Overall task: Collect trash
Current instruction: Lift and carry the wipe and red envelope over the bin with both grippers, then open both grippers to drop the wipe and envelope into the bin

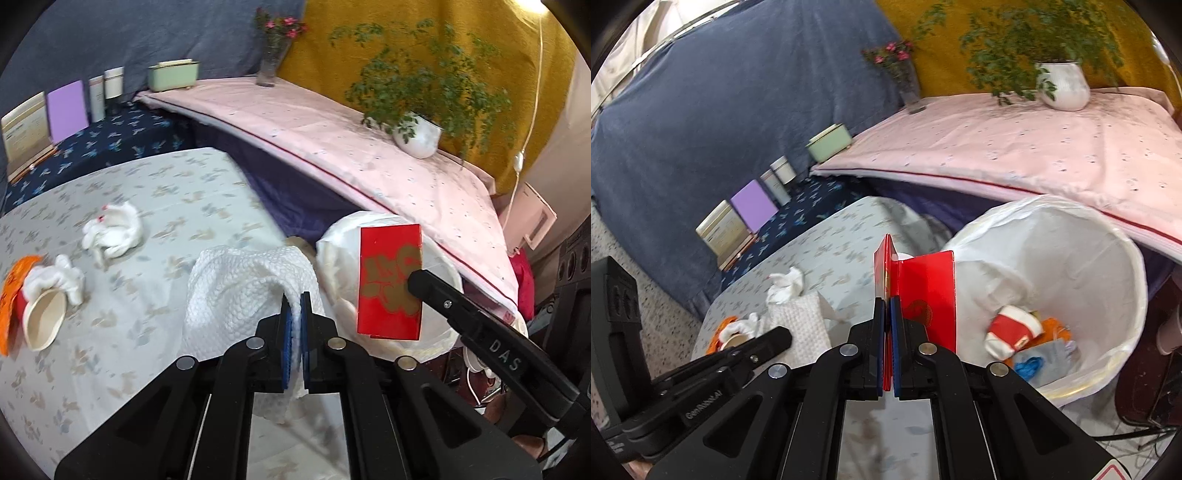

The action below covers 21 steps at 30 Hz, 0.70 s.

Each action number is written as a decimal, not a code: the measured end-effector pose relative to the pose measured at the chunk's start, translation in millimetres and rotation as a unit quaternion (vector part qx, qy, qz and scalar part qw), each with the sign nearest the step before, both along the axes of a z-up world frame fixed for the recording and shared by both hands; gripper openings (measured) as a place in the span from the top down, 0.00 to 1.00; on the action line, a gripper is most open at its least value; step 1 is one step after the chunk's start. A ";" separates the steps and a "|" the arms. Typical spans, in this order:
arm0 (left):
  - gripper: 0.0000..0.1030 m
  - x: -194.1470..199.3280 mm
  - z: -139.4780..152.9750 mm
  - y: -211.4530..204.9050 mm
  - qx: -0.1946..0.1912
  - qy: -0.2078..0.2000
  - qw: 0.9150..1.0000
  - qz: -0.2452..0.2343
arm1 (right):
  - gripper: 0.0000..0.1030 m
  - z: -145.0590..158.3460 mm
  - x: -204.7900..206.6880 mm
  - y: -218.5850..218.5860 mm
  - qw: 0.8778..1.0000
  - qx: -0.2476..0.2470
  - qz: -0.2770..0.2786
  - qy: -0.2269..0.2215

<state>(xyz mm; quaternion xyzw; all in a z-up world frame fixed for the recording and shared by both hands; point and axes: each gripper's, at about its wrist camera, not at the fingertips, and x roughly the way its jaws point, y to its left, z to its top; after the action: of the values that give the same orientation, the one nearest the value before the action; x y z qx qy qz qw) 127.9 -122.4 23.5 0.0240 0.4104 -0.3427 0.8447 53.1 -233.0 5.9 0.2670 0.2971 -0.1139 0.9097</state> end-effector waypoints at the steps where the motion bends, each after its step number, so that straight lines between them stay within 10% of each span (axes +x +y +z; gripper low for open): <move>1: 0.96 -1.4 0.7 -9.4 0.000 -0.001 1.000 -0.007 | 0.97 -1.0 -2.2 -6.4 1.000 -0.001 -0.006 0.000; 21: 0.94 -19.6 -18.3 -136.2 -0.002 0.019 0.994 -0.111 | 0.92 -33.8 -32.0 -97.0 0.996 0.017 -0.085 0.020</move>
<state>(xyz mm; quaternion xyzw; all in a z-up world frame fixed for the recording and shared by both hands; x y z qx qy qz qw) 108.3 -258.6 5.2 0.0616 0.4210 -0.4356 0.7932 21.1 -330.0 -27.9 0.3039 0.2937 -0.1910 0.8859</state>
